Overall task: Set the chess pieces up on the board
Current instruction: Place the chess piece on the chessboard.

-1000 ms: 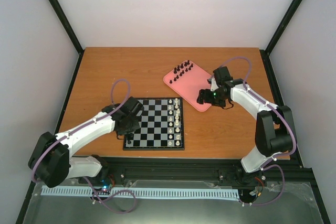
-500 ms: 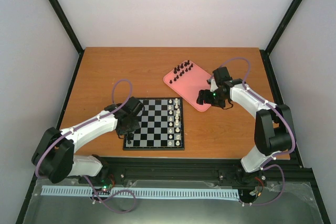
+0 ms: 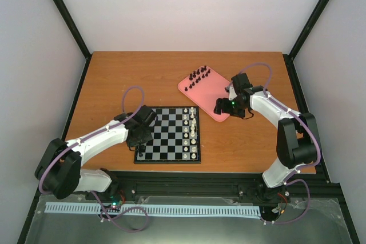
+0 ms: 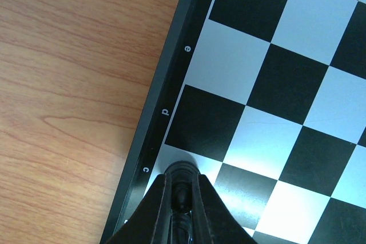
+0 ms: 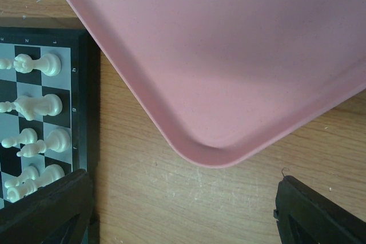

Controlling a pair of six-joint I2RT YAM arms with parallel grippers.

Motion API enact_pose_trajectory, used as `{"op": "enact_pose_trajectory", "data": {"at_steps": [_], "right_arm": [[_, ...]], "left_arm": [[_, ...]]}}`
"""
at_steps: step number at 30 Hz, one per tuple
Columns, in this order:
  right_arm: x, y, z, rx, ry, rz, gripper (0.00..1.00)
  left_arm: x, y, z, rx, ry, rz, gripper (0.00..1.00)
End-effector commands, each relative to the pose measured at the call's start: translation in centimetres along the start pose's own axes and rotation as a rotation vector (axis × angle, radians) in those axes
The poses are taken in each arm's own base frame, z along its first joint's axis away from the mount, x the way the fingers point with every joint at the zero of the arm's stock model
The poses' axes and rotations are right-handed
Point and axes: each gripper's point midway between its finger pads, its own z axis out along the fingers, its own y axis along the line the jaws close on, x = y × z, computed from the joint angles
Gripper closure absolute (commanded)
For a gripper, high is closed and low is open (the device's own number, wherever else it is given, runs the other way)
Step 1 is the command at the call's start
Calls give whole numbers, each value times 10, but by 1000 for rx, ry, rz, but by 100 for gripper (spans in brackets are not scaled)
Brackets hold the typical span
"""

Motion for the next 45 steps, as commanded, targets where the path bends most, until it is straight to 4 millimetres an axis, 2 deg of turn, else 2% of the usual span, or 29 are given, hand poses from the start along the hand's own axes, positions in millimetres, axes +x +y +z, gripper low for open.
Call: {"op": "enact_pose_trajectory", "data": {"at_steps": [1,22,32,35,45], "right_arm": [[-6,5,-2,-8,-15,-18,0],[-8,5,-1,-13,-17,-14,0],[-6,5,0,-15,-13,-13,0],[-6,5,0,-17,-14,-14,0],[-4,6,0,-21,-12,-15,0]], "left_arm": [[4,4,2,-8,24,-4,99],[9,2,-1,12,55,29,98],[10,4,-2,12,52,33,86],[10,5,-2,4,52,32,79],[6,8,-3,-9,34,27,65]]}}
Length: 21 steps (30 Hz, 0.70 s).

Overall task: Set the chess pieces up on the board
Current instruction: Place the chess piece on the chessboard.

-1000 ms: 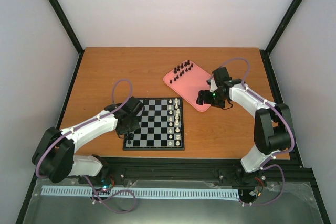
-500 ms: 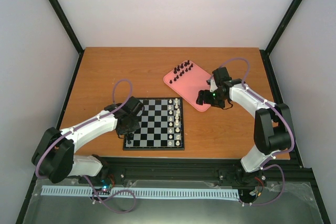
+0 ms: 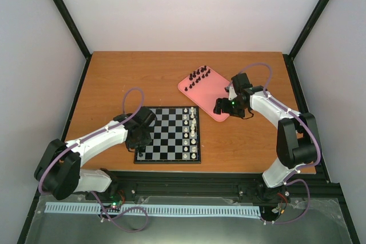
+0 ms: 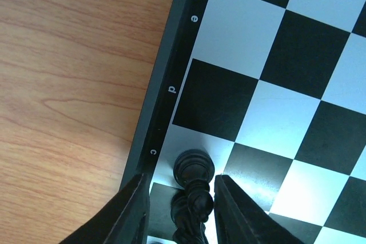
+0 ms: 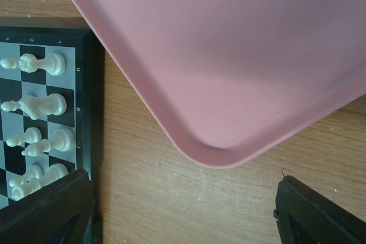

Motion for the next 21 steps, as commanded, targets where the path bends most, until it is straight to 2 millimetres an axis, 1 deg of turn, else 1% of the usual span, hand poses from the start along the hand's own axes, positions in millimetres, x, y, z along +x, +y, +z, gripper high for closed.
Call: {"op": "enact_pose_trajectory", "data": {"at_steps": [1,2,8,10,16,21], "right_arm": [[-3,4,0,-11,-12,-15,0],[-3,4,-1,-14,-14,-16,0],[-4,5,-2,-14,-17,-15,0],[-4,5,-2,-13,-18,-15,0],[-9,5,-5,-4,-30,-14,0],[-17,6,-9,6,-52,-6,0]], "left_arm": [[-5,2,-4,-5,-20,-10,63],[-6,2,-5,-5,-25,-9,60],[-13,-4,-8,4,-43,2,47],[-17,-5,-11,6,-54,7,42],[-34,-15,-31,17,-96,35,19],[-56,-24,-49,28,-141,76,18]]}}
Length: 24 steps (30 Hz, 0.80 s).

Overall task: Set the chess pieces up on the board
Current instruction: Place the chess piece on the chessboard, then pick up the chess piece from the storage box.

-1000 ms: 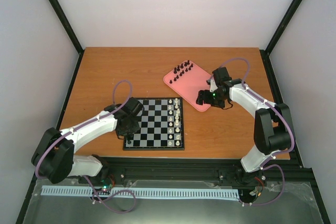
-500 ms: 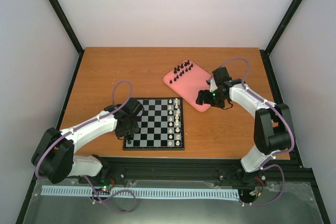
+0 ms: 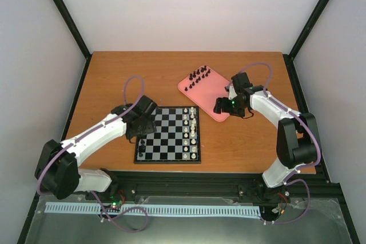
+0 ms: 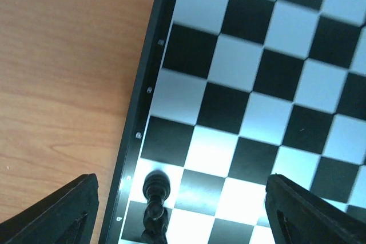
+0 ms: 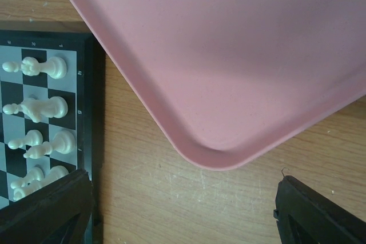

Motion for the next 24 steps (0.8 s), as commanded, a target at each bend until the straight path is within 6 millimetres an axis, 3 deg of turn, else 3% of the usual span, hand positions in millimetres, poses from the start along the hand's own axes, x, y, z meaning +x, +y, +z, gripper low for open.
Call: {"op": "enact_pose_trajectory", "data": {"at_steps": [1,7,11,16,22,24], "right_arm": [[-18,7,-9,2,-54,-7,0],[-37,14,-18,-4,-91,-11,0],[-48,16,-25,0,-118,-7,0],[-57,19,-28,-7,-134,2,0],[-65,17,-30,-3,-144,12,0],[-67,15,-30,0,-149,16,0]], "left_arm": [[-31,-5,-16,-4,-56,55,18],[-97,-35,-38,55,-130,191,19],[-148,-70,-46,142,-146,263,19],[-204,-125,-38,202,-154,365,21],[-230,-184,-4,321,-113,403,27],[-236,-202,-2,372,-133,408,29]]}}
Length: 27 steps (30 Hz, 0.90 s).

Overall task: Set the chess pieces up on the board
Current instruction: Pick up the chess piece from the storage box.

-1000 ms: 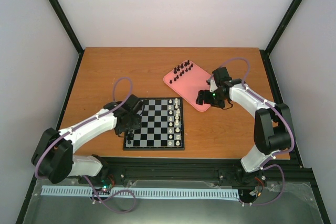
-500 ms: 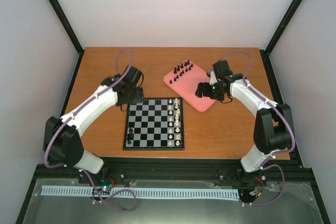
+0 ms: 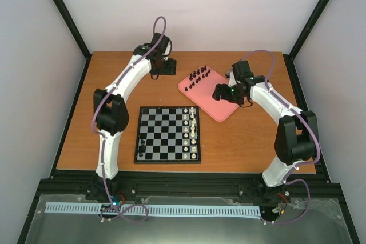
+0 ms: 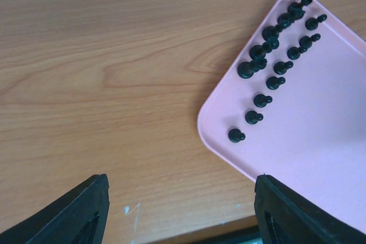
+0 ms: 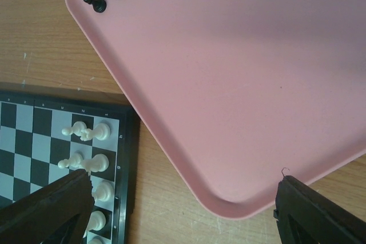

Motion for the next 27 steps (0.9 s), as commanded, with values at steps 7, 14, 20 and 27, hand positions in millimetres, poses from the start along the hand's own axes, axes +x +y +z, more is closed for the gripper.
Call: {"op": "enact_pose_trajectory", "data": {"at_steps": [7,14,20,27], "right_arm": [[-21,-9,3,21,-30,33,0],[-19,-12,13,24,-8,40,0],[-21,-14,17,28,-5,42,0],[-20,-15,23,25,7,44,0]], "left_arm": [[-30,-66,46,220,-61,53,28],[-31,-84,82,260,-41,28,33],[-23,-95,101,259,-38,43,34],[-32,-100,114,239,-88,84,36]]}}
